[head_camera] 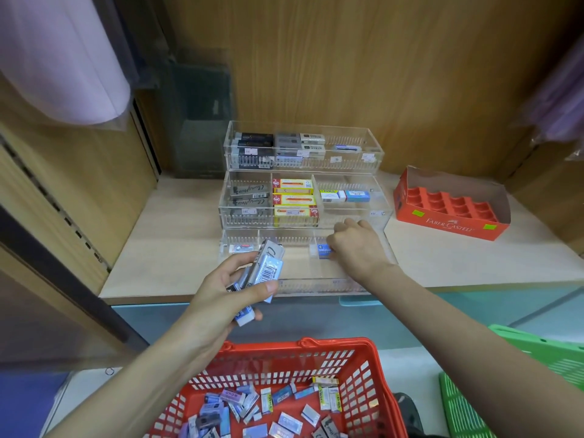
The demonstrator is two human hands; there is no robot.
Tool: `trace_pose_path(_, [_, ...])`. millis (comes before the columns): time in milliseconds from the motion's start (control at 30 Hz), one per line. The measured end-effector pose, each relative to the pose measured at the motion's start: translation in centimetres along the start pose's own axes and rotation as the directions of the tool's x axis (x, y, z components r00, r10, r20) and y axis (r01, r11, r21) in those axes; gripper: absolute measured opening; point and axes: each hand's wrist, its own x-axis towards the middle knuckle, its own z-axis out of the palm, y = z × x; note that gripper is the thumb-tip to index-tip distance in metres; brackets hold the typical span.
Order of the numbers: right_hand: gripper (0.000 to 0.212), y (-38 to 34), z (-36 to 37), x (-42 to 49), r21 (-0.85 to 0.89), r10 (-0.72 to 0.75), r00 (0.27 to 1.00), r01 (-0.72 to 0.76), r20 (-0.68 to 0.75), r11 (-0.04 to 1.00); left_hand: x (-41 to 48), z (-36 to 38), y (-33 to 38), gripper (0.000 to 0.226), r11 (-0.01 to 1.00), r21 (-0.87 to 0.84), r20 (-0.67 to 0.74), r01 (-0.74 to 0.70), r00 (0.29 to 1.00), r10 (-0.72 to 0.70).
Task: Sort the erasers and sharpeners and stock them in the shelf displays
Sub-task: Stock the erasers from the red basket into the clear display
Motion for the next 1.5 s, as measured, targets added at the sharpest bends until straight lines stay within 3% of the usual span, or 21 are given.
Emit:
trace_pose_path(67, [0.017, 0.2, -0.4, -0.2, 0.081, -0.002, 0.996, -0.005, 0.087, 0.997, -0.1, 0.1, 0.0, 0.04, 1.0, 0.007, 0.004, 0.0, 1.0, 0.0])
trace_pose_path(100, [0.021, 0.3, -1.0, -0.7, 0.178, 0.001, 0.989, -0.028, 0.15, 0.984, -0.2, 0.2, 0.1, 0.041, 1.0, 0.008, 0.006, 0.002, 1.0, -0.002])
trace_pose_path(167, [0.022, -0.1, -2.7, -2.4, 0.459, 0.021, 0.993, -0.071, 0.113, 0.885, -0.5, 0.3, 0.3, 0.044, 1.0, 0.01, 0.02, 0.001, 1.0, -0.001])
trace_pose_path(233, [0.016, -1.6, -5.4, -4.9, 0.756, 0.068, 0.993, -0.12, 0.1, 0.644, -0.8, 0.5, 0.5, 0.044, 1.0, 0.021, 0.043, 0.0, 0.999, -0.001])
trace_pose_path(267, [0.013, -2.6, -6.7, -6.2, 0.871, 0.083, 0.986, -0.167, 0.145, 0.462, -1.0, 0.5, 0.5, 0.045, 0.999, 0.033, 0.059, -0.002, 0.998, 0.0])
trace_pose_path(333, [0.012, -4.8, -9.0, -8.6, 0.954, 0.081, 0.955, -0.291, 0.284, 0.078, -1.4, 0.6, 0.4, 0.05, 0.997, 0.072, 0.093, -0.008, 0.996, 0.001])
trace_pose_path(367, [0.016, -5.7, -9.7, -9.3, 0.933, 0.063, 0.931, -0.357, 0.359, -0.048, -1.7, 0.7, 0.4, 0.052, 0.995, 0.099, 0.108, -0.007, 0.994, -0.004])
trace_pose_path(500, [0.022, -7.7, -9.8, -10.5, 0.841, 0.035, 0.866, -0.474, 0.499, -0.26, -2.5, 1.2, 0.1, 0.051, 0.984, 0.177, 0.195, 0.009, 0.98, -0.044])
trace_pose_path(667, [0.015, -7.2, -9.5, -10.3, 0.839, 0.031, 0.892, -0.413, 0.451, -0.355, -2.7, 1.1, 0.3, 0.034, 0.996, 0.056, 0.201, 0.073, 0.976, -0.083])
trace_pose_path(867, [0.001, -6.5, -9.3, -10.0, 0.809, 0.161, 0.892, -0.292, 0.423, -0.51, -2.2, 0.4, 0.5, 0.014, 0.999, -0.002, 0.022, 0.049, 0.999, -0.049])
trace_pose_path(1000, [0.019, -6.6, -9.0, -10.0, 0.762, 0.086, 0.949, -0.187, 0.303, -0.62, -1.9, -0.1, 0.7, 0.011, 0.999, -0.023, -0.021, 0.049, 0.999, -0.05])
trace_pose_path(1167, [0.022, -7.9, -8.1, -9.9, 0.896, 0.097, 0.962, -0.2, 0.257, -0.396, -1.9, 0.1, 0.5, 0.014, 0.996, -0.053, 0.014, 0.068, 0.998, -0.068])
trace_pose_path(1300, [0.025, -8.5, -8.0, -9.8, 0.963, 0.175, 0.974, -0.095, 0.142, -0.253, -1.8, -0.1, 0.6, 0.017, 0.998, -0.052, 0.022, 0.044, 0.999, -0.043])
trace_pose_path(1400, [0.036, -8.8, -8.0, -10.0, 0.971, 0.193, 0.978, -0.031, 0.078, -0.237, -1.8, 0.0, 0.6, 0.039, 0.999, -0.042, 0.017, 0.018, 1.0, -0.017])
trace_pose_path(1500, [0.035, -8.8, -8.0, -9.9, 0.984, 0.178, 0.981, -0.04, 0.071, -0.172, -1.7, 0.0, 0.7, 0.038, 0.999, -0.052, -0.013, 0.012, 1.0, -0.013])
